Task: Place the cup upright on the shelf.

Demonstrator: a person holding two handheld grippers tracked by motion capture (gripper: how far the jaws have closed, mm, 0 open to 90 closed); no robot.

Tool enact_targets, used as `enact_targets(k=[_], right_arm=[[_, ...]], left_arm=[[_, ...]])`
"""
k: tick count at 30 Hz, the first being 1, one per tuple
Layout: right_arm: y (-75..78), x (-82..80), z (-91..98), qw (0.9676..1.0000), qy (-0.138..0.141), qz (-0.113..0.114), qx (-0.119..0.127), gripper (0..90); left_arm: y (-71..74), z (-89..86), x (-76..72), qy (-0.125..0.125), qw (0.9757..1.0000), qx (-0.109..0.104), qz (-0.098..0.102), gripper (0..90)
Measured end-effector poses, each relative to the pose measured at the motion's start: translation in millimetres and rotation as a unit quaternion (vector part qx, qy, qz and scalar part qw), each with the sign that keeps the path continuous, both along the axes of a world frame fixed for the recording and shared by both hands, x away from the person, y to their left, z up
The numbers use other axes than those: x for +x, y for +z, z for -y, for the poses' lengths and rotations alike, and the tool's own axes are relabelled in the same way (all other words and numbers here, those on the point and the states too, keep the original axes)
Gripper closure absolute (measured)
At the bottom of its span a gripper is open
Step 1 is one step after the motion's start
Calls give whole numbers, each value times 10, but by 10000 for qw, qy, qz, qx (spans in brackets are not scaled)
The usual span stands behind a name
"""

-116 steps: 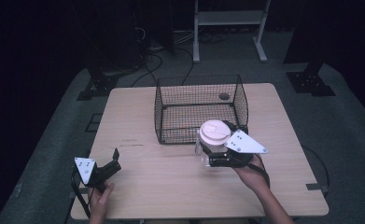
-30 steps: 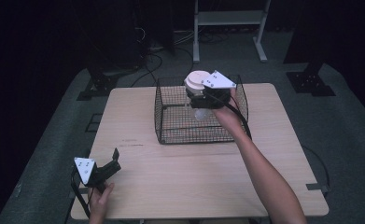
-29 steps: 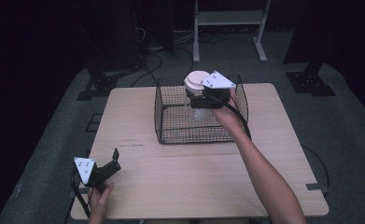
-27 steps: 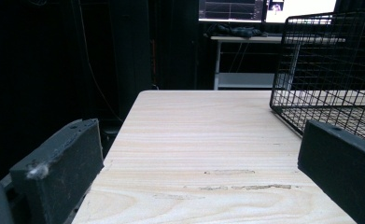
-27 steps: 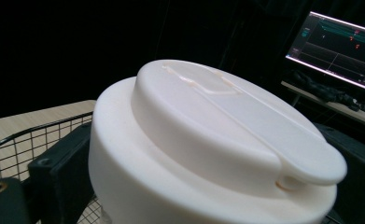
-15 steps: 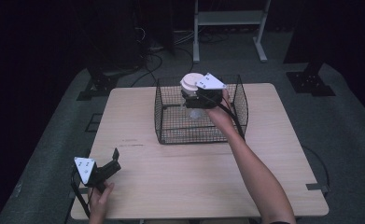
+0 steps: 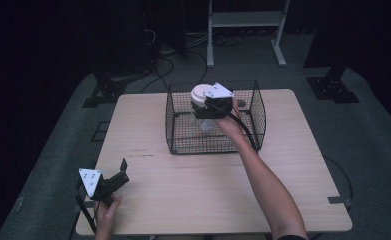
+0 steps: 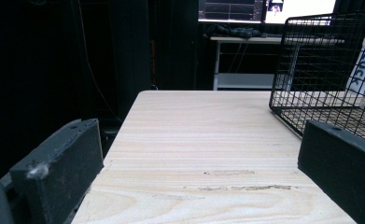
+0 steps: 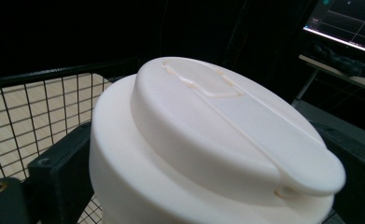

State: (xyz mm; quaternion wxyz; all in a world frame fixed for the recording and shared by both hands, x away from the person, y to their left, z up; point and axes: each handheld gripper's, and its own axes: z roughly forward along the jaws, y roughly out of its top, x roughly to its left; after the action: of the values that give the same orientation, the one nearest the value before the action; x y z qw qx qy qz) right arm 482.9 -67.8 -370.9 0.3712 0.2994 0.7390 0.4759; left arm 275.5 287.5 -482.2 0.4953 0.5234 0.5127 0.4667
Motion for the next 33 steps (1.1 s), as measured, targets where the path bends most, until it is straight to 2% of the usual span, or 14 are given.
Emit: enact_targets(k=[22,33], right_arm=[[-184,74,-28,9993,15,-248,-282,37],[-194,60,20,9994,7,-264,-245,36]], left_arm=[[0,1,1,-2,10000,12,5,0],[1,4,0,-6,10000,33,-2,0]])
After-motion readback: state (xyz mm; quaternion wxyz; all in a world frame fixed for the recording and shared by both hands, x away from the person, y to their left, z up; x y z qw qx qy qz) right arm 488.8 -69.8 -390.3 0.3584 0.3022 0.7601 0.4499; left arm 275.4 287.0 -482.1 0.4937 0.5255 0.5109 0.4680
